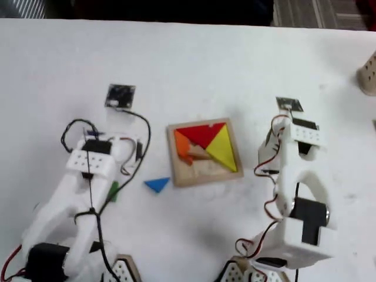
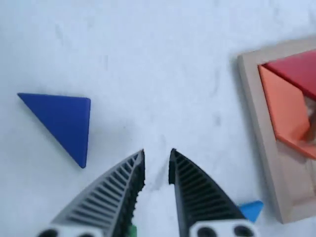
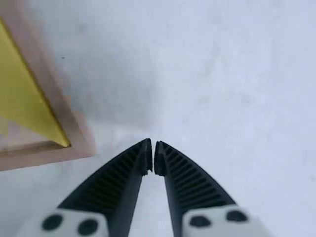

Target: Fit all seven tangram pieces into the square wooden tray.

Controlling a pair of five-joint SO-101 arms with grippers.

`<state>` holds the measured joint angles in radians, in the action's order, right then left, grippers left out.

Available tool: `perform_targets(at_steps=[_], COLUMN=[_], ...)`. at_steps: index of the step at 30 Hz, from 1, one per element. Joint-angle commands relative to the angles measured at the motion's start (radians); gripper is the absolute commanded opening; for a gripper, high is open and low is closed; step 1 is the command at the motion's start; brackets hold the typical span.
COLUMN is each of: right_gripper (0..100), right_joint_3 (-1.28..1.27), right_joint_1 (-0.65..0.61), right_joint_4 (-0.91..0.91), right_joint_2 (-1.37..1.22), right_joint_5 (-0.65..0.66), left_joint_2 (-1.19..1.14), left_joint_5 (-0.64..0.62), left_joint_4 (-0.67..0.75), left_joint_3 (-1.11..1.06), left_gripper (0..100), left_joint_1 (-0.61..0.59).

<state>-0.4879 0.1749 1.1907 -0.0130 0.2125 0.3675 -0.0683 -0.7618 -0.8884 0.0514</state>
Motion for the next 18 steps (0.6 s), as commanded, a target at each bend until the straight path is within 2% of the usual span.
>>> perform_targets(at_steps=[1,7,12,14,18], right_gripper=[1.7,1.7,1.7,1.7,1.7], right_joint_3=[0.081,0.195,0.215,0.209,0.123], right_joint_1=[-0.076,-0.254,-0.397,-0.435,-0.463], right_joint_4=[0.081,0.143,0.051,0.007,-0.162], right_joint_2=[0.108,0.134,0.133,0.133,0.133], right_joint_5=[0.015,0.153,0.298,0.307,0.238], left_joint_2=[0.039,0.039,0.039,0.039,0.039], left_joint_5=[-0.015,-0.009,-0.012,-0.014,-0.014], left_joint_4=[0.04,0.041,0.094,0.112,0.112], left_joint_3=[-0.002,-0.005,-0.014,-0.014,-0.014], left_gripper=[9,9,9,9,9], left_joint_1=[-0.012,-0.013,-0.058,-0.085,-0.093])
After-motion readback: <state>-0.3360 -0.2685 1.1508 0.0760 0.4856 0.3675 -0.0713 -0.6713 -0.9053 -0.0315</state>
